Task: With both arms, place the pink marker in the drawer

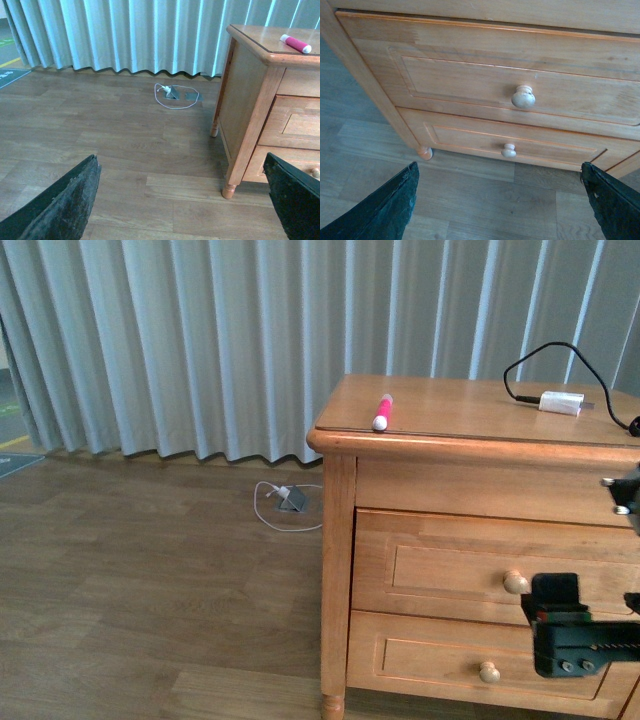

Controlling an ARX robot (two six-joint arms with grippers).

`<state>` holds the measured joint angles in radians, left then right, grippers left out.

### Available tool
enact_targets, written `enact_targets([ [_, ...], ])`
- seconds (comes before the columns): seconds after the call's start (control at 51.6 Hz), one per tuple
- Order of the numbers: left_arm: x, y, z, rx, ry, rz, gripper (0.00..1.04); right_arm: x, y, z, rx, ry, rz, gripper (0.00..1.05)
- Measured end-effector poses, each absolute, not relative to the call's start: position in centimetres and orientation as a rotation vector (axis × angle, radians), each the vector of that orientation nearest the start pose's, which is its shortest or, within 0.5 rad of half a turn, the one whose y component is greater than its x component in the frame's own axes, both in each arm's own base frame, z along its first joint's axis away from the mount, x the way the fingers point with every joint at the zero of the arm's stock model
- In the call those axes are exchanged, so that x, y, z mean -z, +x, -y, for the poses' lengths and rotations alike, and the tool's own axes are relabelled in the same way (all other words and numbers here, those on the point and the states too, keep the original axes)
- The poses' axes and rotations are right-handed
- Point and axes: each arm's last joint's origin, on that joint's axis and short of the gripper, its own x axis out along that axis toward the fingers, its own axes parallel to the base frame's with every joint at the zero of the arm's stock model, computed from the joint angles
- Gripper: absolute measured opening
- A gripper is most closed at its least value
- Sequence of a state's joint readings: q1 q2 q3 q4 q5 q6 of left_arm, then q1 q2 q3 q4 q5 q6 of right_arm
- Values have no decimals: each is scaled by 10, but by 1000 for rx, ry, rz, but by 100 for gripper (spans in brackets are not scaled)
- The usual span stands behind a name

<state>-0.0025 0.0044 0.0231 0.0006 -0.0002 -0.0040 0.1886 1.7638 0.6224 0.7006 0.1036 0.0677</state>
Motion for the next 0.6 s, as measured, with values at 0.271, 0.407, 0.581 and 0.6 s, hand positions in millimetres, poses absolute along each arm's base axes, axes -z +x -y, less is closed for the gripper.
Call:
enact_targets([
  [0.271,-171,97,0,3,-4,19,99,-101,370,-64,13,-1,-423,96],
  [0.407,-171,97,0,3,-4,19,99,-87,388,-64,31,1,-435,96],
  [0.581,-171,97,0,2,-4,19,99,-75,406,-63,53,-1,-440,96],
  [0.6,-171,97,0,2,-4,19,99,-73,409,-62,58,-1,-441,96],
])
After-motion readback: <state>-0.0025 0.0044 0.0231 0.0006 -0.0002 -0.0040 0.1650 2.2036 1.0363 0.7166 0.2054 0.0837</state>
